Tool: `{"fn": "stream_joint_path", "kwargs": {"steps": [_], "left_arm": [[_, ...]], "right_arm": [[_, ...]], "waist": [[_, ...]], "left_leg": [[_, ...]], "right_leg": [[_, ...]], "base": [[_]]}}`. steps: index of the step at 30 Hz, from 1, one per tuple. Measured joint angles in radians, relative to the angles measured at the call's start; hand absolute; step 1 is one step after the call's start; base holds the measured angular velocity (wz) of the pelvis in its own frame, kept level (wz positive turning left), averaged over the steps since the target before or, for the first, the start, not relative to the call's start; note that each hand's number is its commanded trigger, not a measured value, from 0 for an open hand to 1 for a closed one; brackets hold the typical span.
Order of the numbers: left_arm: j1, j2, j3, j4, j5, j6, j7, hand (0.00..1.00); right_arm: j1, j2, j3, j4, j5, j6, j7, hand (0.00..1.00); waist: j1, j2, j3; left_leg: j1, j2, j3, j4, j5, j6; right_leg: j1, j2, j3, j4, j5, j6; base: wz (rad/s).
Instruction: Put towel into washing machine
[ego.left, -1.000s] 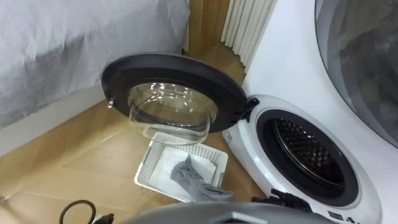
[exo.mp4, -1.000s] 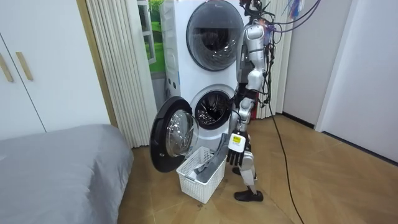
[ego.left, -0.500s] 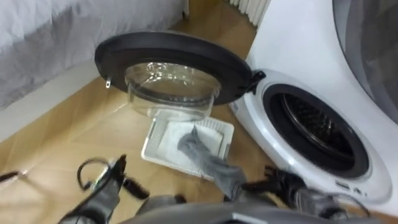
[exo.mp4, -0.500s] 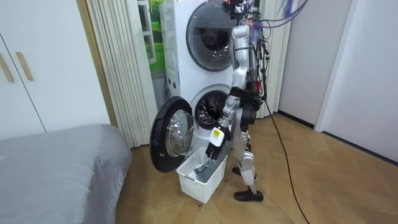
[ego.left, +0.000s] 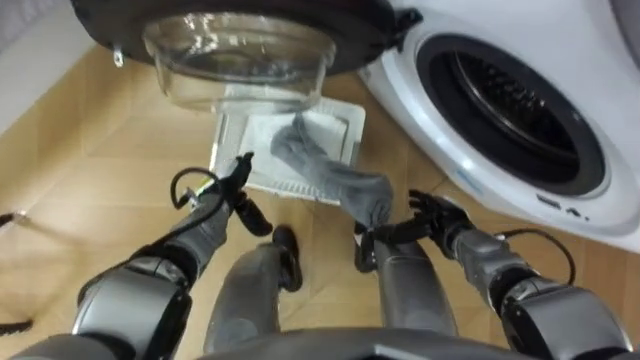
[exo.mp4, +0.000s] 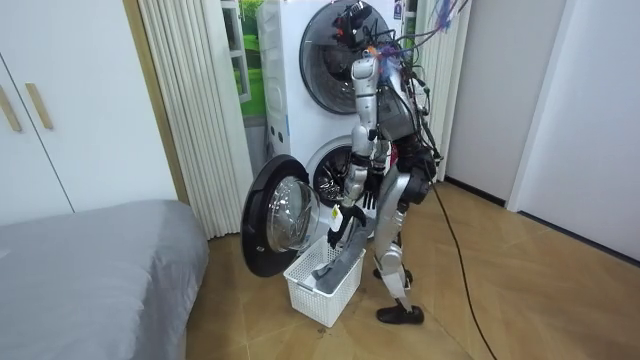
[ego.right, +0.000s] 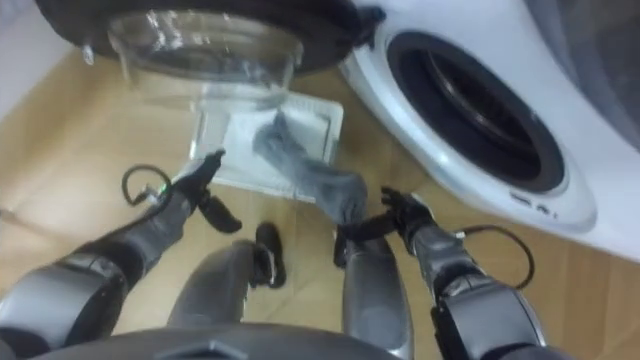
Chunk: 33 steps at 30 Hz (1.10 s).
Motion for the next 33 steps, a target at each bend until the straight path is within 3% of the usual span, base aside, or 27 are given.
{"fn": "stream_joint_path", "kwargs": {"steps": [2, 4, 7, 9, 11, 14, 17, 20, 23, 24, 33], "left_arm": [[-0.047, 0.008, -0.018, -0.001, 0.018, -0.004, 0.021, 0.00], [-0.081, 0.010, -0.043, -0.014, 0.068, -0.005, 0.046, 0.00], [-0.104, 0.035, -0.099, -0.047, 0.107, -0.018, 0.092, 0.00], [-0.123, 0.044, -0.146, -0.064, 0.108, -0.024, 0.119, 0.00], [-0.138, 0.043, -0.170, -0.070, 0.109, -0.026, 0.131, 0.00], [-0.150, 0.038, -0.211, -0.071, 0.108, -0.035, 0.151, 0.00], [-0.151, 0.050, -0.221, -0.071, 0.108, -0.052, 0.166, 0.00], [-0.170, 0.060, -0.233, -0.071, 0.108, -0.058, 0.196, 0.00], [-0.193, 0.072, -0.242, -0.066, 0.108, -0.075, 0.226, 0.00], [-0.197, 0.076, -0.256, -0.068, 0.109, -0.079, 0.236, 0.00], [-0.205, 0.079, -0.339, -0.062, 0.108, -0.106, 0.260, 0.00]], "right_arm": [[-0.026, -0.006, 0.021, -0.017, 0.007, -0.001, -0.005, 0.00], [-0.050, -0.011, 0.046, -0.025, 0.024, -0.002, -0.004, 0.00], [-0.083, -0.011, 0.076, -0.040, 0.059, -0.005, 0.001, 0.00], [-0.089, -0.013, 0.087, -0.061, 0.098, -0.005, 0.008, 0.00], [-0.102, -0.011, 0.087, -0.066, 0.132, -0.011, 0.014, 0.00], [-0.114, -0.007, 0.106, -0.078, 0.169, -0.038, 0.021, 0.00], [-0.113, -0.001, 0.127, -0.113, 0.197, -0.056, 0.033, 0.00], [-0.126, 0.005, 0.146, -0.118, 0.251, -0.085, 0.042, 0.00], [-0.125, 0.005, 0.172, -0.158, 0.300, -0.106, 0.050, 0.00], [-0.123, 0.005, 0.183, -0.171, 0.308, -0.107, 0.053, 0.00], [-0.126, 0.009, 0.207, -0.187, 0.313, -0.115, 0.052, 0.00]], "waist": [[0.000, -0.002, 0.0029], [-0.005, -0.004, 0.0048], [-0.021, -0.009, 0.0088], [-0.037, -0.011, 0.0101], [-0.052, -0.015, 0.0134], [-0.060, -0.015, 0.0132], [-0.085, -0.020, 0.0133], [-0.109, -0.025, 0.0133], [-0.137, -0.026, 0.0136], [-0.142, -0.028, 0.0129], [-0.174, -0.045, 0.0115]], "left_leg": [[-0.074, 0.003, 0.001, 0.047, -0.007, 0.003], [-0.139, 0.008, 0.001, 0.092, -0.023, 0.013], [-0.229, 0.023, 0.002, 0.165, -0.069, 0.021], [-0.296, 0.036, 0.001, 0.222, -0.126, 0.036], [-0.360, 0.039, 0.001, 0.284, -0.143, 0.040], [-0.420, 0.056, 0.007, 0.347, -0.150, 0.041], [-0.461, 0.072, 0.016, 0.383, -0.150, 0.040], [-0.516, 0.076, 0.016, 0.412, -0.149, 0.038], [-0.573, 0.086, -0.004, 0.460, -0.160, 0.030], [-0.585, 0.091, -0.012, 0.481, -0.169, 0.026], [-0.597, 0.106, -0.035, 0.499, -0.195, 0.004]], "right_leg": [[-0.070, 0.000, -0.001, 0.036, -0.001, -0.002], [-0.132, 0.000, -0.001, 0.073, -0.011, -0.016], [-0.228, 0.005, 0.001, 0.139, -0.027, -0.026], [-0.299, 0.012, 0.002, 0.194, -0.057, -0.029], [-0.364, 0.011, 0.011, 0.247, -0.066, -0.030], [-0.425, 0.022, 0.030, 0.290, -0.065, -0.027], [-0.469, 0.024, 0.037, 0.321, -0.061, -0.030], [-0.528, 0.019, 0.030, 0.353, -0.055, -0.039], [-0.574, 0.021, 0.008, 0.394, -0.062, -0.062], [-0.580, 0.024, -0.005, 0.407, -0.069, -0.071], [-0.588, 0.031, -0.037, 0.426, -0.100, -0.094]], "base": [[0.00], [-0.04], [-0.16], [-0.14], [-0.12], [-0.14], [-0.09], [-0.03], [0.00], [0.00], [-0.03]]}}
